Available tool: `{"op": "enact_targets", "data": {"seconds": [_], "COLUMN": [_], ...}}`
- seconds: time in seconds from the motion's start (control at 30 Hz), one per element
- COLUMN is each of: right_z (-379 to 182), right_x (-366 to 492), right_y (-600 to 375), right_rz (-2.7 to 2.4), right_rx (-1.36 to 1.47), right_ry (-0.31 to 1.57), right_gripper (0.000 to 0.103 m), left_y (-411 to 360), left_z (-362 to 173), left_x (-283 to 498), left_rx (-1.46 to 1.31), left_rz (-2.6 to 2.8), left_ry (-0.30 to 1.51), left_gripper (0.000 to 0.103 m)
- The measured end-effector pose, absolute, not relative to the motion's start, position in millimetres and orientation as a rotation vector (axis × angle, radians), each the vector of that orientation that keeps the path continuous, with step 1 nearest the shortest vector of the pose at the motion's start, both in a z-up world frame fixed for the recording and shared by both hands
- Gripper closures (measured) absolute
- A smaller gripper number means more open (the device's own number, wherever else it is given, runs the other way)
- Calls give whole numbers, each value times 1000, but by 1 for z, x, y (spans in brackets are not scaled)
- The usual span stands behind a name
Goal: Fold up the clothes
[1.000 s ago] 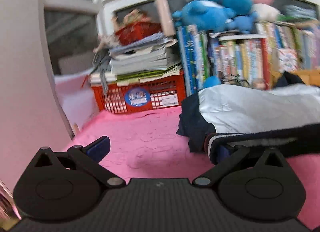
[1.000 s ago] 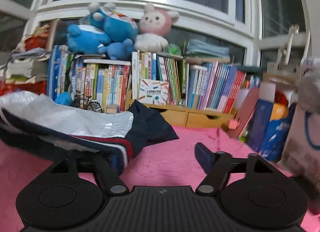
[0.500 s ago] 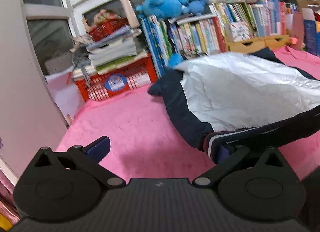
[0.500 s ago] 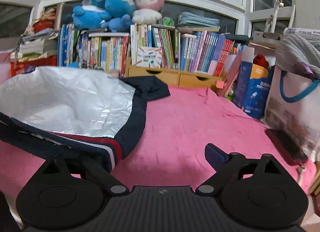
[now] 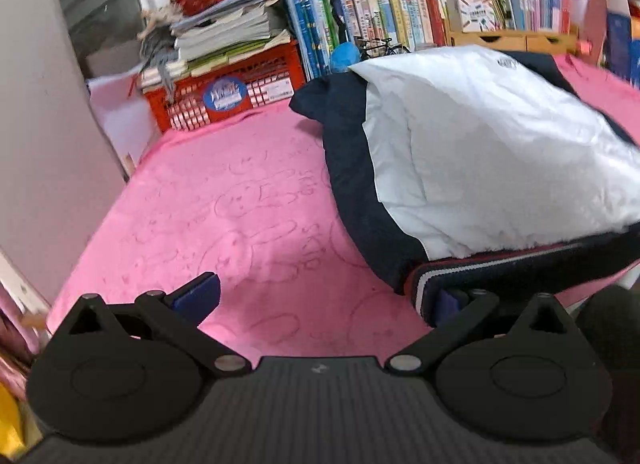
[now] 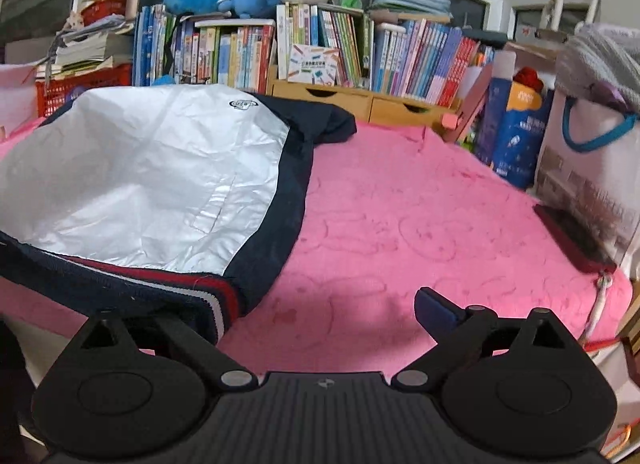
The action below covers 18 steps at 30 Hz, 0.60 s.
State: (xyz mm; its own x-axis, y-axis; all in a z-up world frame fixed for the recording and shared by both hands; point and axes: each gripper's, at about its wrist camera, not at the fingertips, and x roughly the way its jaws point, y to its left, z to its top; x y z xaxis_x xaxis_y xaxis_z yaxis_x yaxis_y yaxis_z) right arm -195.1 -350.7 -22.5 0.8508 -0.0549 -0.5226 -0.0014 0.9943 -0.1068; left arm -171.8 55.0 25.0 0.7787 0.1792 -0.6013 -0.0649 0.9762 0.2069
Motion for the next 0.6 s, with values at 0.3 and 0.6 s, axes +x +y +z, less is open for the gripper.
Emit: {"op": "enact_targets", "data": {"seconds": [0.3, 0.6], "right_z": [-35, -24], "right_x": [-207, -229], "right_y": [-360, -360], "right_rz": [-24, 116], "right_rx": [-73, -107], "right_ry": [633, 623], "right_gripper": [3, 4], "left_y": [53, 37], "left_z": [3, -6], "left_x": [-179, -187], "left_rx": [143, 248], "left_rz": [115, 104], "left_ry": [762, 797], "left_gripper": [0, 0]}}
